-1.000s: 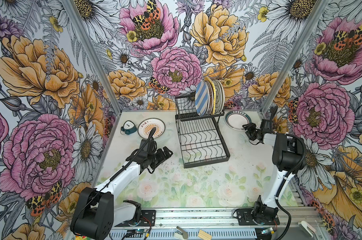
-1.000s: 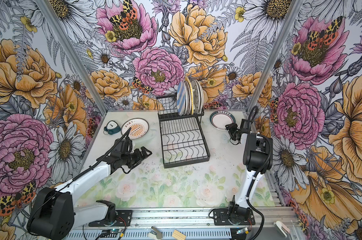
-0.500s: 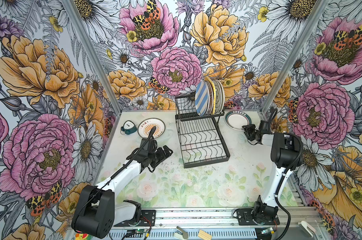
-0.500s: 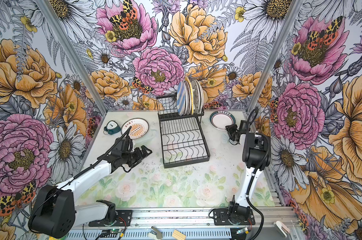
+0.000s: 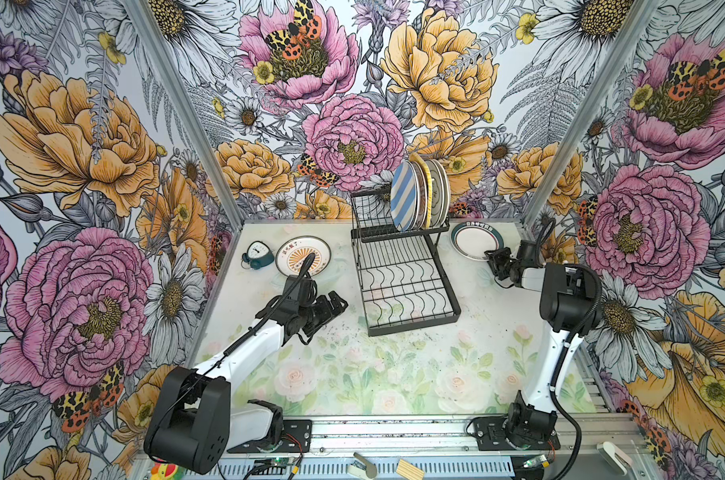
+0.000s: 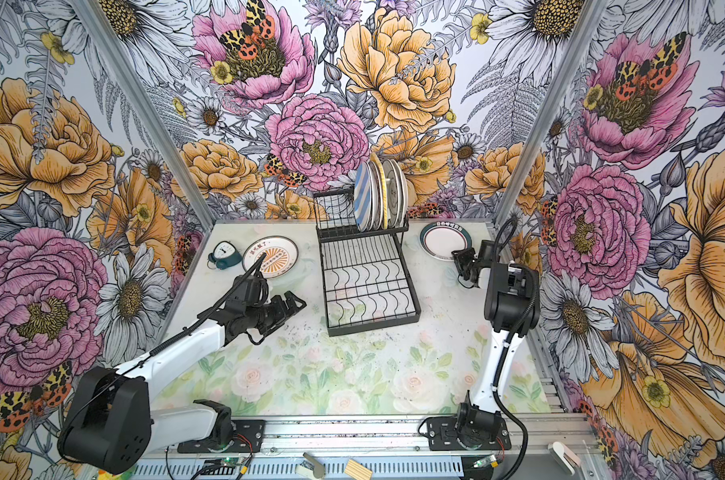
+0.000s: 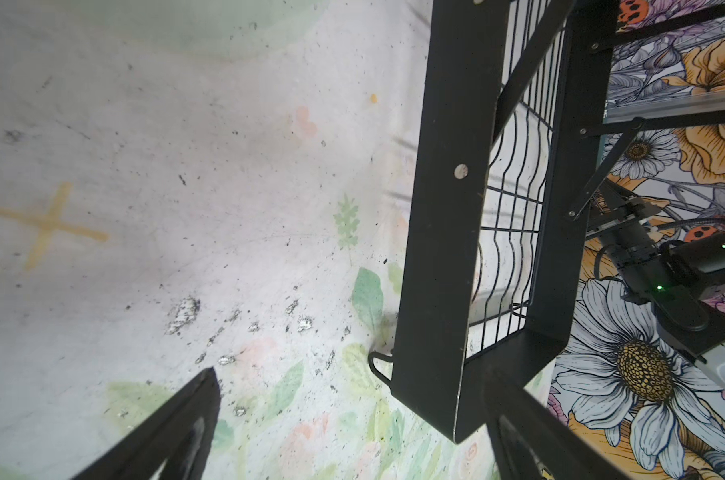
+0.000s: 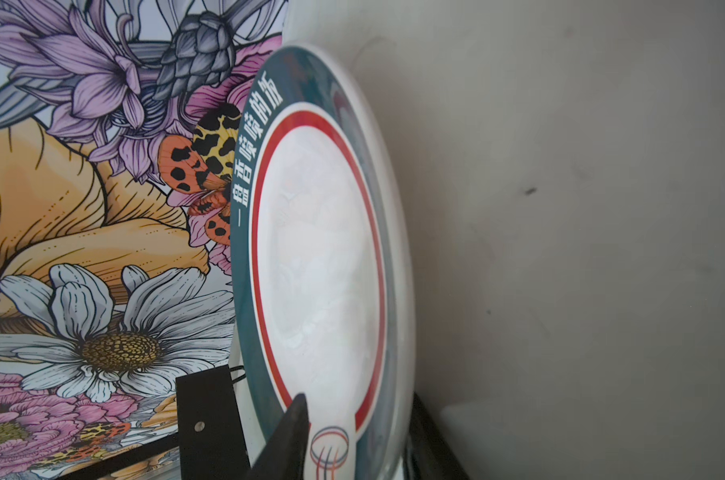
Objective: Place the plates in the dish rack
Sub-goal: 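Lower the right gripper onto the green-rimmed plate's edge, then grip the green-rimmed plate's edge and tilt it upright with the right gripper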
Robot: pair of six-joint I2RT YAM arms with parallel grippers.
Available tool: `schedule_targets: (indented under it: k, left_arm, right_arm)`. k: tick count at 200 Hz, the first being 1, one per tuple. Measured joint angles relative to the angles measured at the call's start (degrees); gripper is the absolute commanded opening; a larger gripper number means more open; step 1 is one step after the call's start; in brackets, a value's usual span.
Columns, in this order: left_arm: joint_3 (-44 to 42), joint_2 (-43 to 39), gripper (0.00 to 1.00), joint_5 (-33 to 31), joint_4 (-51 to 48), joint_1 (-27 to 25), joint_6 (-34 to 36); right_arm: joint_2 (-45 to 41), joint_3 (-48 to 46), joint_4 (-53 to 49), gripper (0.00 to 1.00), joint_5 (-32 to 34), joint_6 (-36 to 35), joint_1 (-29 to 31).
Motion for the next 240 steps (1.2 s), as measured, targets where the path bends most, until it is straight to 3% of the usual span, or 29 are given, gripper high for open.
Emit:
schedule_targets:
  k: [42,98,173,240]
  left_arm:
    - [0.04,0.02,0.99,-0.74,0.20,-0.48,-0.92]
    - [0.09,0.76,0.99,-0.96,0.85,-0.85,-1.51]
    - [0.87,0.74,0.99,-0.94,1.09,-0.85,-1.49]
    - [0.87,0.63,0.99,-0.50,1.07,-1.60,-1.22]
  right_arm:
    - [1.66,0.96,1.55,0.25,-0.28,1.27,0.00]
    - [2.84,1.20,3.76,0.00,-0.52,4.00,-0.04]
    - [2.27,0.13,4.15,0.00,-0.66,4.68,-0.07]
    - [-10.91,-11.78,2.12,0.00,-1.86,4.00,-1.01]
